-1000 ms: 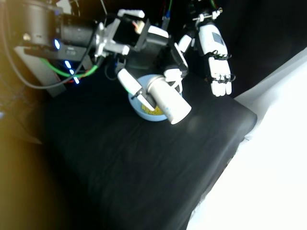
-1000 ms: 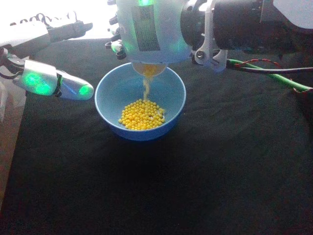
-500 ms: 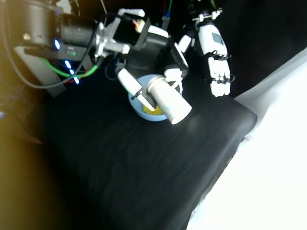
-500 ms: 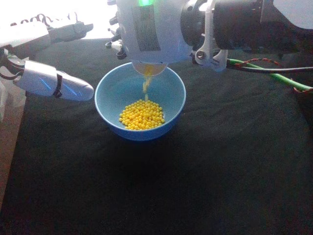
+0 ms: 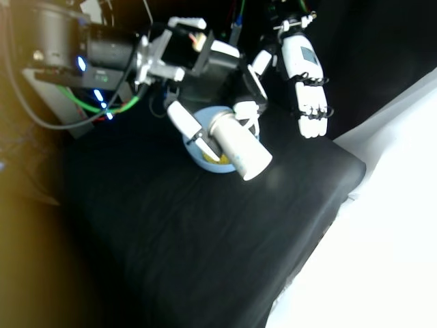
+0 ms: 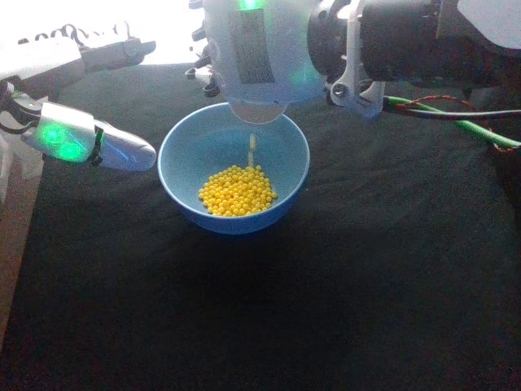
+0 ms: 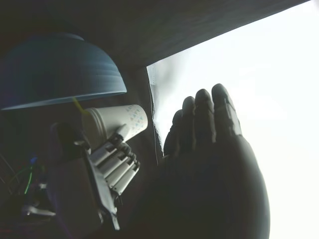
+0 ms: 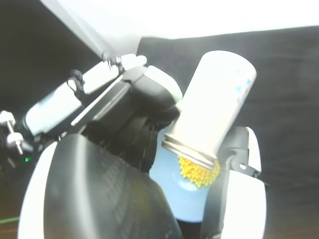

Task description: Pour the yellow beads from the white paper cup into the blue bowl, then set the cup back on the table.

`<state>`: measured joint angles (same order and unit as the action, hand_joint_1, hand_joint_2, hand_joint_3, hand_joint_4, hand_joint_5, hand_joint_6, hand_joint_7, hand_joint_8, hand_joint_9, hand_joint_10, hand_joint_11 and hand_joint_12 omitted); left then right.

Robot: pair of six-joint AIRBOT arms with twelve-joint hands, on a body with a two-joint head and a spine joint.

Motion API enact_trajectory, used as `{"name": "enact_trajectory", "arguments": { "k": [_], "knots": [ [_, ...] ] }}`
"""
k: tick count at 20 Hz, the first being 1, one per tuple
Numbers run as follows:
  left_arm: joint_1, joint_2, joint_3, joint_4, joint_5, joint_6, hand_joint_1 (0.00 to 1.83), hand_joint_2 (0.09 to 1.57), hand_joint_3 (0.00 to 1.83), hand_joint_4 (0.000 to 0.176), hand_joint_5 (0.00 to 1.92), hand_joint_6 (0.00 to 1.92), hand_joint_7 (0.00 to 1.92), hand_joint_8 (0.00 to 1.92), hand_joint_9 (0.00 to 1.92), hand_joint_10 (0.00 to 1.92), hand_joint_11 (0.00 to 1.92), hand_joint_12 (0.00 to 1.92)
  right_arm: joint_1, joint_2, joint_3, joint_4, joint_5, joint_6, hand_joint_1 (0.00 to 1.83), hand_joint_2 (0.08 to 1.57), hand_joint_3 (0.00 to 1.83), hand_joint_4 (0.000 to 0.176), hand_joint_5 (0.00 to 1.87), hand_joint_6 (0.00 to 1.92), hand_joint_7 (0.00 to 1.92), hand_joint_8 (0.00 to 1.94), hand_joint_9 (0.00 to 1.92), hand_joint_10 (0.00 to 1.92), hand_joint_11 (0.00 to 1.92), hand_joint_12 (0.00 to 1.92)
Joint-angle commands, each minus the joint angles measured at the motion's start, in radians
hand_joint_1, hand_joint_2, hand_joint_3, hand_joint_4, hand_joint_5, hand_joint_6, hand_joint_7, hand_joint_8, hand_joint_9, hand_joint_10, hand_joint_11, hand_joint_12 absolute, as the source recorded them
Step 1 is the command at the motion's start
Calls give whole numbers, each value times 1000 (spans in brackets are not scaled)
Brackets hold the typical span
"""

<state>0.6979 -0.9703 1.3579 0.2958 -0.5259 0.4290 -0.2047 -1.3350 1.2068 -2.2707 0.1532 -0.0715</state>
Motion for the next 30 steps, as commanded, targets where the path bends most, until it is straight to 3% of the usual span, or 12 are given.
{"name": "enact_trajectory", "arguments": {
  "k": [1, 11, 20, 23, 27, 30],
  "knots": [
    [-14, 1, 3, -24, -103, -7, 601, 841, 2, 0, 55, 1, 154, 3, 146, 2, 0, 289, 12, 0, 0, -13, -74, -14, 1054, 1310, 0, 0, 636, 1488, 806, 1736, 990, 1921, 1117, 1921],
    [-14, 0, 4, -24, -105, -7, 592, 838, 2, 0, 51, 5, 168, 4, 156, 5, 0, 247, 13, 0, -3, -16, -74, -14, 1054, 1310, 0, 0, 636, 1488, 806, 1736, 990, 1921, 1117, 1921],
    [-13, -2, 4, -24, -110, -14, 586, 803, 0, 0, 101, 6, 239, 13, 201, 5, 0, 384, 39, 35, -66, 8, -126, -14, 1054, 1310, 0, 0, 636, 1488, 806, 1736, 990, 1921, 1117, 1921],
    [-13, -2, 3, -25, -116, -16, 628, 809, 0, 0, 112, 1, 299, 6, 216, 3, 0, 266, 53, 43, -66, 67, -126, -14, 1054, 1310, 0, 0, 636, 1488, 806, 1736, 990, 1921, 1117, 1921],
    [-13, -3, 3, -25, -115, -16, 656, 810, 0, 23, 90, 0, 259, 2, 148, 6, 2, 59, 66, 71, -56, 190, -127, -14, 1054, 1310, 0, 0, 636, 1488, 806, 1736, 990, 1921, 1117, 1921],
    [-12, -5, 3, -25, -115, -16, 664, 817, 2, 9, 83, 1, 218, 1, 137, 4, 0, 44, 68, 92, -35, 308, -126, -14, 1054, 1310, 0, 0, 636, 1488, 806, 1736, 990, 1921, 1117, 1921]
  ]
}}
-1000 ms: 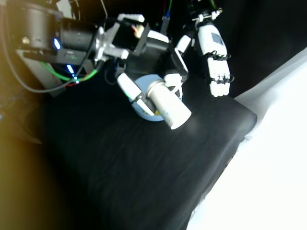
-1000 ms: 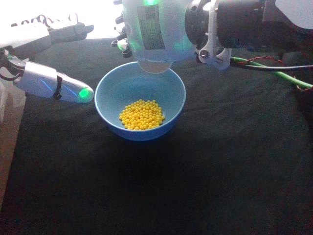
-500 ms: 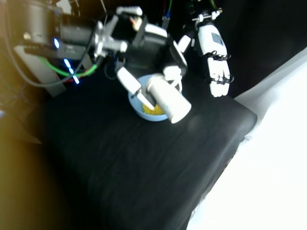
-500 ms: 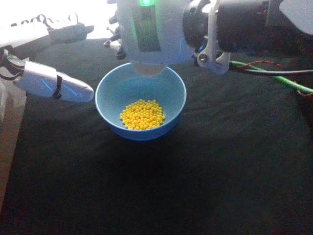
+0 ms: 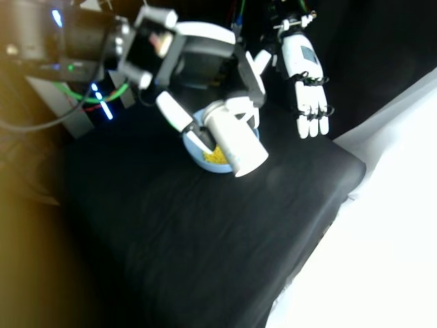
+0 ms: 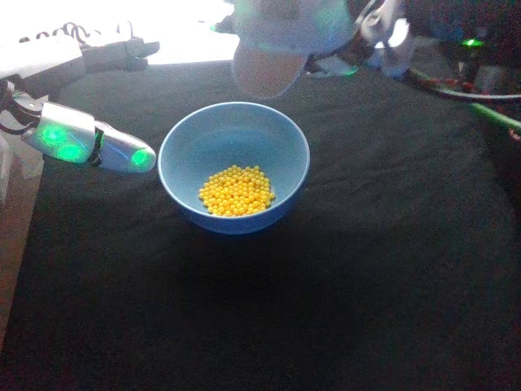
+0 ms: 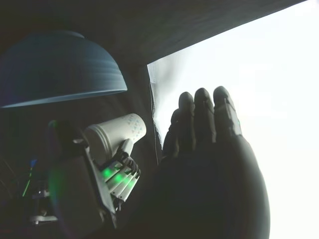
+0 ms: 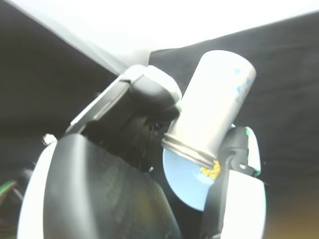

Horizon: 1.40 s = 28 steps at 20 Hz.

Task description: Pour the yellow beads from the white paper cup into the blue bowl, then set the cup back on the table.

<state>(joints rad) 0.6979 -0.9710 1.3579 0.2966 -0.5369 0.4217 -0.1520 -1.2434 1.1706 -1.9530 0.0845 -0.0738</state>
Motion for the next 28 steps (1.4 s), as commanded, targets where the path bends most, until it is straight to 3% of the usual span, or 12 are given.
{"name": "enact_trajectory", "arguments": {
  "k": [1, 12, 17, 18, 19, 20, 22, 24, 25, 26, 27, 28],
  "knots": [
    [-13, -6, 3, -26, -104, -9, 658, 825, 5, 0, 83, 1, 214, 0, 143, 6, 9, 50, 16, 10, 7, 24, -55, -12, 1054, 1310, 0, 0, 636, 1488, 806, 1736, 990, 1921, 1117, 1921],
    [-7, -8, 1, -26, -102, -9, 678, 841, 4, 8, 38, 2, 187, 12, 68, 8, 0, 0, 21, 89, 145, 561, 100, -11, 1054, 1310, 0, 0, 636, 1488, 806, 1736, 990, 1921, 1117, 1921],
    [-1, -8, -1, -31, -105, -10, 695, 835, 0, 0, 44, 3, 154, 0, 39, 0, 0, 0, 21, 129, 158, 648, 117, -11, 1054, 1310, 0, 0, 636, 1488, 806, 1736, 990, 1921, 1117, 1921],
    [3, -7, -2, -33, -106, -10, 710, 842, 3, 0, 41, 1, 136, 0, 30, 0, 0, 0, 21, 139, 169, 689, 131, -11, 1201, 1212, 0, 0, 902, 867, 781, 1596, 803, 1827, 886, 1921],
    [5, -7, -2, -34, -106, -11, 710, 843, 3, 0, 46, 3, 158, 10, 41, 5, 0, 0, 20, 146, 184, 741, 148, -11, 1235, 1175, 0, 0, 1052, 623, 743, 1547, 769, 1717, 866, 1921],
    [6, -7, -2, -35, -106, -12, 709, 844, 3, 0, 49, 4, 158, 10, 45, 6, 0, 0, 17, 150, 191, 771, 154, -11, 1210, 1062, 0, 0, 1153, 628, 786, 1424, 825, 1793, 951, 1921],
    [6, -6, -2, -36, -107, -15, 694, 843, 2, 0, 41, 0, 140, 1, 30, 0, 0, 0, 5, 163, 197, 809, 162, -11, 1247, 1131, 0, 0, 1138, 652, 775, 1334, 629, 1336, 543, 1824],
    [10, -5, -2, -36, -109, -17, 702, 834, 0, 9, 49, 3, 148, 3, 29, 1, 0, 0, -8, 166, 207, 851, 183, -11, 1211, 1043, 0, 0, 1212, 532, 740, 1316, 605, 1663, 621, 1917],
    [13, -4, -2, -37, -109, -20, 716, 846, 3, 3, 42, 0, 142, 0, 18, 0, 0, 0, -23, 166, 223, 906, 211, -12, 1246, 1109, 2, 0, 1201, 436, 784, 1417, 573, 1648, 574, 1920],
    [15, -3, -2, -37, -109, -22, 708, 860, 9, 0, 39, 0, 145, 2, 29, 5, 0, 0, -40, 166, 235, 977, 234, -12, 1212, 1037, 0, 0, 1215, 535, 756, 1410, 580, 1741, 593, 1921],
    [16, -2, -2, -37, -109, -23, 694, 851, 3, 0, 37, 0, 138, 0, 21, 2, 0, 0, -55, 166, 248, 1031, 255, -12, 1204, 1019, 0, 0, 1219, 559, 644, 882, 372, 1309, 255, 1839],
    [17, -1, -3, -37, -109, -24, 659, 848, 2, 0, 39, 1, 148, 4, 31, 5, 0, 0, -72, 166, 258, 1071, 271, -12, 1202, 1015, 0, 0, 1224, 553, 674, 1126, 427, 1610, 365, 1905]
  ]
}}
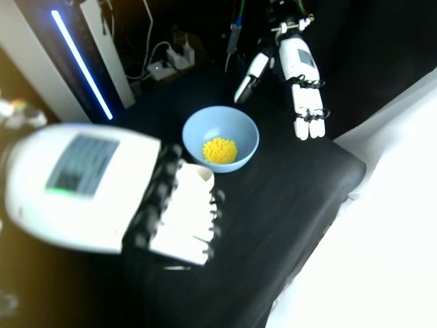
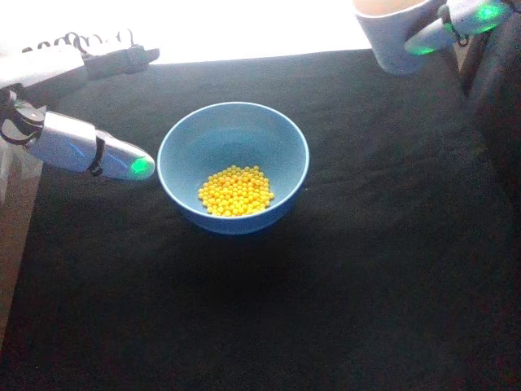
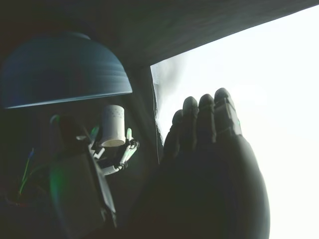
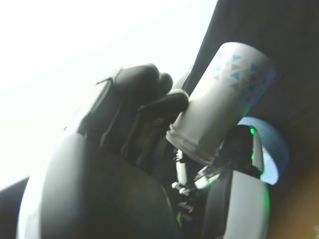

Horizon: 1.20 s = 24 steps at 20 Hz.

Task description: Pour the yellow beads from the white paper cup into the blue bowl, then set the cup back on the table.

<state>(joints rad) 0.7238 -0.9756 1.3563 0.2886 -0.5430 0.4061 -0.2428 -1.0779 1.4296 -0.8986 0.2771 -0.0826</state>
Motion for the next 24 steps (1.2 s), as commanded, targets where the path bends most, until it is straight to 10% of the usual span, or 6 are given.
{"name": "enact_trajectory", "arguments": {
  "k": [1, 2, 5, 11, 18, 24],
  "knots": [
    [-8, 4, -2, -29, -103, -8, 663, 853, 4, 0, 39, 0, 149, 4, 28, 3, 0, 0, 2, 1, 6, 47, 87, -3, 1201, 1017, 0, 0, 1214, 572, 732, 1360, 547, 1800, 552, 1918],
    [-6, 4, -2, -29, -103, -8, 658, 847, 1, 0, 45, 3, 156, 7, 39, 7, 0, 0, -17, 0, 13, 76, 99, -3, 1203, 1021, 1, 0, 1205, 587, 840, 1461, 687, 1872, 699, 1920],
    [-1, 7, -4, -30, -102, -8, 671, 863, 6, 0, 37, 0, 157, 6, 47, 8, 0, 0, -102, -17, 59, 248, 179, -3, 1303, 1007, 0, 0, 1276, 267, 1273, 698, 1164, 828, 951, 1441],
    [4, 9, -4, -30, -99, -8, 660, 848, 0, 5, 45, 5, 178, 9, 68, 12, 0, 0, -221, -51, 96, 418, 279, -33, 1216, 1037, 0, 0, 1200, 533, 1114, 877, 1034, 1234, 910, 1649],
    [5, 10, -5, -30, -99, -8, 680, 863, 4, 19, 49, 1, 193, 5, 98, 13, 0, 0, -259, -80, 109, 455, 297, -57, 1287, 1045, 0, 0, 1324, 128, 1091, 1054, 996, 1235, 803, 1796],
    [5, 11, -4, -30, -100, -8, 678, 848, 0, 23, 40, 4, 195, 7, 80, 8, 0, 0, -283, -98, 115, 453, 294, -59, 1258, 1079, 1, 0, 1237, 461, 927, 1157, 717, 1117, 502, 1790]
  ]
}}
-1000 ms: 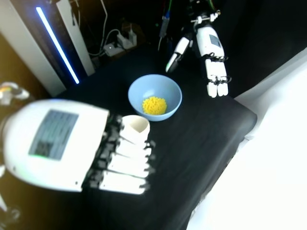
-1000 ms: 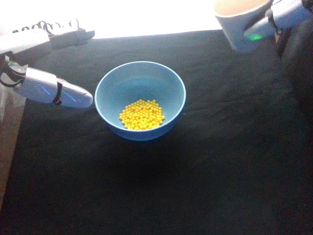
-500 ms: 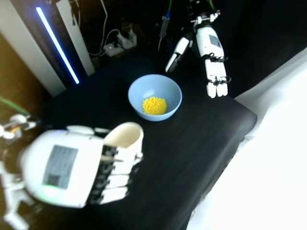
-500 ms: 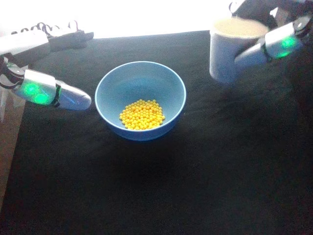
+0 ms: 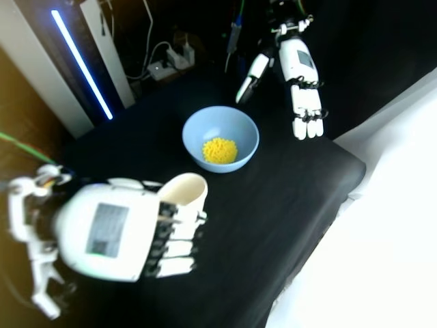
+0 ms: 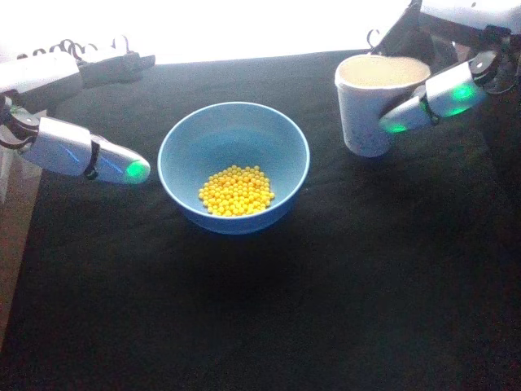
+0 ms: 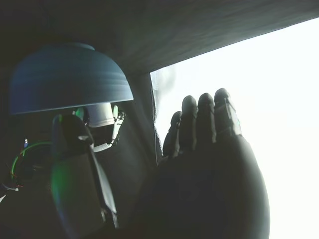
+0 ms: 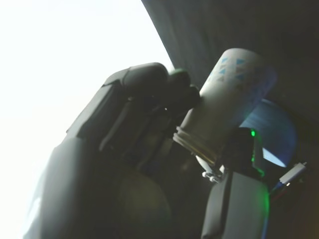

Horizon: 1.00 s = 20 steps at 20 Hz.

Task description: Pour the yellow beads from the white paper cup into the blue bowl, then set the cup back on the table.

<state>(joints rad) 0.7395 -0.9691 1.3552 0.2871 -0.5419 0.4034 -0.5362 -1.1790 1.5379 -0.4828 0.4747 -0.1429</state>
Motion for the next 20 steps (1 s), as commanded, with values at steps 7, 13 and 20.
{"name": "enact_trajectory", "arguments": {
  "k": [7, 13, 20],
  "knots": [
    [-11, 6, -3, -33, -108, -6, 740, 850, 0, 17, 54, 4, 169, 3, 52, 1, 0, 0, -3, -8, 9, 26, 83, -1, 1256, 1054, 0, 0, 1236, 542, 1018, 943, 943, 579, 605, 1473],
    [-11, 8, -4, -36, -111, -6, 722, 863, 5, 24, 65, 5, 146, 0, 52, 1, 0, 0, -3, -9, 9, 25, 77, -2, 1222, 925, 0, 0, 974, 91, 999, 197, 939, 351, 554, 1307],
    [-11, 10, -4, -36, -110, -6, 712, 857, 2, 39, 60, 0, 157, 7, 59, 10, 0, 0, -3, -11, 8, 23, 77, -2, 1015, 738, 0, 27, 204, 0, 453, 0, 595, 0, 301, 1212]
  ]
}}
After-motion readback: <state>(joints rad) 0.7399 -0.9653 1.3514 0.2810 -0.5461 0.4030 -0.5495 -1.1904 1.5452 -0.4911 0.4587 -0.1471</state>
